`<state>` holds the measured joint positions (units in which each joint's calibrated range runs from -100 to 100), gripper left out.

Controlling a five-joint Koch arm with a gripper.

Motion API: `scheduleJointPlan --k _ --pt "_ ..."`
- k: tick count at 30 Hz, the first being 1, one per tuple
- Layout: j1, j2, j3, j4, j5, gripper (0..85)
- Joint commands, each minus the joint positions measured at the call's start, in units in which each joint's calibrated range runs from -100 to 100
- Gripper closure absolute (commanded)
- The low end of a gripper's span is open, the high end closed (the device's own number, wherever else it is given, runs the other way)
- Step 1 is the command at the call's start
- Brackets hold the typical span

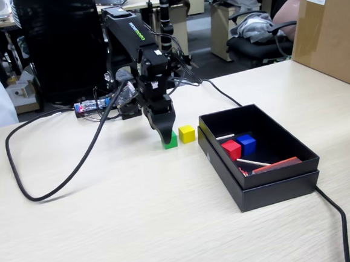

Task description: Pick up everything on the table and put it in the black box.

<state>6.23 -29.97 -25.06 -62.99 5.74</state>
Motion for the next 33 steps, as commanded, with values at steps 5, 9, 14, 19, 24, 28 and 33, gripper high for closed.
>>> scheduleJointPlan --k 5,9,14,19,24,28,33 --pt "0.6 6.3 7.0 -0.4 1.9 38.0" --pt "1.1 8.2 8.6 -0.3 2.2 42.2" --pt "1.8 10.2 8.7 -0.4 3.2 47.6" --pt "1.9 12.1 9.5 -0.3 3.8 58.8" --pt "1.6 11.4 9.6 -0.3 4.0 67.3" --pt "0.4 3.5 11.7 -2.4 3.1 68.1" --pt "-0.1 -6.6 24.3 -6.6 1.5 68.1"
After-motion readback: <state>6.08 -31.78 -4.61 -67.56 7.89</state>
